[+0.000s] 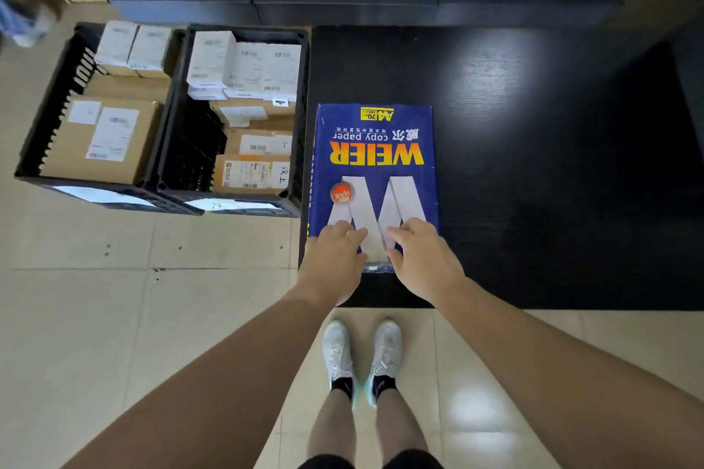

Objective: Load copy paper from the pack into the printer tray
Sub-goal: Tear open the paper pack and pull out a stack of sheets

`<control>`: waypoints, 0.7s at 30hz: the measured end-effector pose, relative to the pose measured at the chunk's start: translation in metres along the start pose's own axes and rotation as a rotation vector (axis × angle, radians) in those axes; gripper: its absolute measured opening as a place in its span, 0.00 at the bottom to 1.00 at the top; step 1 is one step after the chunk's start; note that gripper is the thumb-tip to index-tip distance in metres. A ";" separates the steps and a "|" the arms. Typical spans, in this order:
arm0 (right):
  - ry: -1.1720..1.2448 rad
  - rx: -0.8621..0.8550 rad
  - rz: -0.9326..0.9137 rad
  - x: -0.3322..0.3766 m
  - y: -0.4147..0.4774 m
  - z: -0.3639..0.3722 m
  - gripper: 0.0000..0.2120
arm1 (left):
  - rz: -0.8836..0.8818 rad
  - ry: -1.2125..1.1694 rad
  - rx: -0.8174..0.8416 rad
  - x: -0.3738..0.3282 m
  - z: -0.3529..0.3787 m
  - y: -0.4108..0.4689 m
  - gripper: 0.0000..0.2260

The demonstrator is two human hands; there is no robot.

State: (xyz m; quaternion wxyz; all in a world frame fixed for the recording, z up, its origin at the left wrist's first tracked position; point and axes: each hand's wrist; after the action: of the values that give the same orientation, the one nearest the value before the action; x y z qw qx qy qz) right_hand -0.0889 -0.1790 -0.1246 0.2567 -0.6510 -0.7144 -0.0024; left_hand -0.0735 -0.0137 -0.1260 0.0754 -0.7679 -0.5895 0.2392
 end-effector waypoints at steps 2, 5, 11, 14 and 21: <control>-0.024 -0.039 -0.023 -0.002 -0.002 0.005 0.10 | 0.008 0.005 -0.027 0.001 0.006 -0.001 0.15; -0.035 -0.093 -0.048 -0.004 -0.004 0.012 0.08 | 0.007 -0.028 -0.075 0.000 0.013 -0.004 0.15; 0.055 -0.154 -0.026 -0.004 -0.005 0.022 0.08 | -0.012 -0.043 -0.120 -0.001 0.017 -0.005 0.14; 0.130 -0.179 0.003 -0.003 -0.001 0.023 0.07 | -0.025 -0.052 -0.128 -0.003 0.018 -0.006 0.15; 0.215 -0.196 0.074 0.001 -0.001 0.027 0.07 | -0.081 -0.092 -0.141 -0.005 0.022 -0.005 0.16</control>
State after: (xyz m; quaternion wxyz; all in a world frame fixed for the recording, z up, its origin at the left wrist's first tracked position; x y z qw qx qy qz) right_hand -0.0999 -0.1691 -0.1471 0.2668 -0.6948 -0.6546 -0.1323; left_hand -0.0891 -0.0208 -0.1414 0.0034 -0.7351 -0.6382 0.2287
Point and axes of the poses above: each hand's wrist, its own y-axis towards the middle knuckle, its own z-axis out of the palm, x = y × z, and after that the axes turned 2 degrees about -z, right-handed
